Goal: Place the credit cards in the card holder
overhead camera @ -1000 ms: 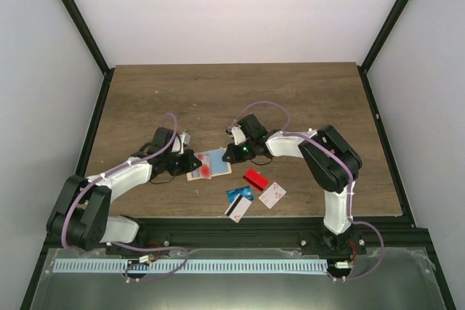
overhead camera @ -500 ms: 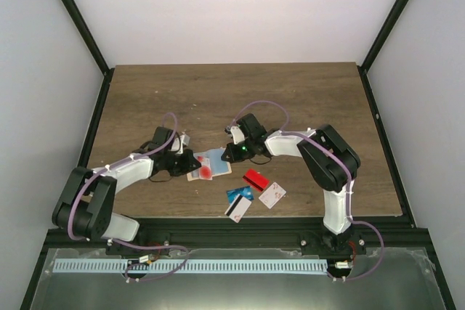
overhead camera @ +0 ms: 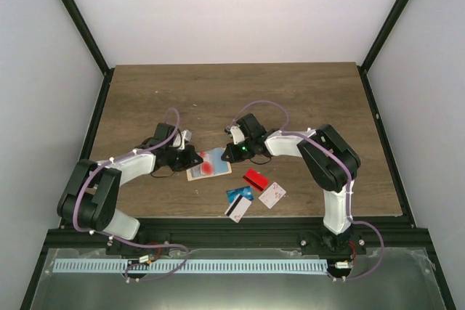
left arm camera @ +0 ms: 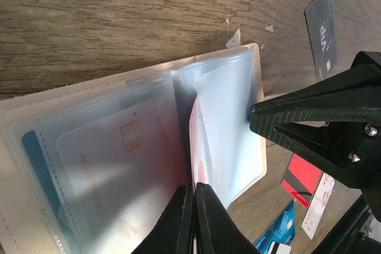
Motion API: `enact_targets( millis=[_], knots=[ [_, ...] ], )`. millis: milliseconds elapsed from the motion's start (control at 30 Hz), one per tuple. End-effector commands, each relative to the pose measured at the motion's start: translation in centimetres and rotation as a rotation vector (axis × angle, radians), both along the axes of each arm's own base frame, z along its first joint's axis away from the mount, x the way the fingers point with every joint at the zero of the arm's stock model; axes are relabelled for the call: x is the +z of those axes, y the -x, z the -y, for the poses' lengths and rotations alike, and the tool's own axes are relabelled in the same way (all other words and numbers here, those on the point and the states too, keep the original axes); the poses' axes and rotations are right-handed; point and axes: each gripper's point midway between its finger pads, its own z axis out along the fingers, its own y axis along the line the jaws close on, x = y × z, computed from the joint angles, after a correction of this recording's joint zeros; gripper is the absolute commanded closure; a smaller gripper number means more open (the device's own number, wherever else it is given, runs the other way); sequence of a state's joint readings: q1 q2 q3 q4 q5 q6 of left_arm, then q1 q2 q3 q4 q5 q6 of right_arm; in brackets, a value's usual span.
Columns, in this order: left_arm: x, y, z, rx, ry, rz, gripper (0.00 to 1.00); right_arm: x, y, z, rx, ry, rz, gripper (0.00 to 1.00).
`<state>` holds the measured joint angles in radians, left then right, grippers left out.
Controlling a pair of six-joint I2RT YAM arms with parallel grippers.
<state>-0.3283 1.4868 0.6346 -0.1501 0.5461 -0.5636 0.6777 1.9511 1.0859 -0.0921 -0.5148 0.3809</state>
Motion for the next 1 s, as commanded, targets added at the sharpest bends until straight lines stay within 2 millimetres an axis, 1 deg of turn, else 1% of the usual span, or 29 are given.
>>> enact_targets(
  millis=[0, 100, 233, 267, 333, 400, 467, 533, 700, 833, 967],
  knots=[
    [0.5, -1.1, 0.2, -0.016, 0.009, 0.048, 0.96, -2.4, 0.5, 1.7, -0.027, 0.111, -0.02, 0.99],
    [0.7, -1.3, 0.4, -0.021, 0.02, 0.06, 0.96, -2.0, 0.4, 1.7, -0.031, 0.11, -0.013, 0.99],
    [1.1, -1.5, 0.9, -0.031, 0.054, 0.079, 0.96, -0.4, 0.2, 1.5, -0.037, 0.087, 0.004, 0.99],
    [1.2, -1.6, 1.0, -0.034, 0.062, 0.081, 0.96, 0.2, 0.1, 1.4, -0.038, 0.08, 0.011, 0.98],
    [1.3, -1.6, 1.1, -0.037, 0.073, 0.085, 0.96, 1.5, -0.1, 1.4, -0.048, 0.067, 0.033, 0.91],
    [1.1, -1.5, 1.1, -0.037, 0.074, 0.084, 0.96, 2.5, -0.3, 1.8, -0.067, 0.072, 0.058, 0.86],
    [1.0, -1.5, 1.2, -0.039, 0.077, 0.082, 0.96, 3.1, -0.5, 2.3, -0.088, 0.081, 0.08, 0.84],
    [1.0, -1.4, 1.3, -0.043, 0.083, 0.081, 0.96, 3.3, -0.6, 2.8, -0.107, 0.094, 0.096, 0.83],
    [0.6, -1.1, 1.4, -0.046, 0.094, 0.073, 0.96, 1.9, -0.2, 3.9, -0.135, 0.135, 0.085, 0.84],
    [0.3, -1.0, 1.4, -0.043, 0.099, 0.067, 0.96, 0.1, 1.0, 4.0, -0.117, 0.133, 0.034, 0.9],
    [0.0, -0.9, 1.5, -0.036, 0.109, 0.056, 0.96, -0.9, 1.9, 3.9, -0.104, 0.13, 0.004, 0.94]
  ],
)
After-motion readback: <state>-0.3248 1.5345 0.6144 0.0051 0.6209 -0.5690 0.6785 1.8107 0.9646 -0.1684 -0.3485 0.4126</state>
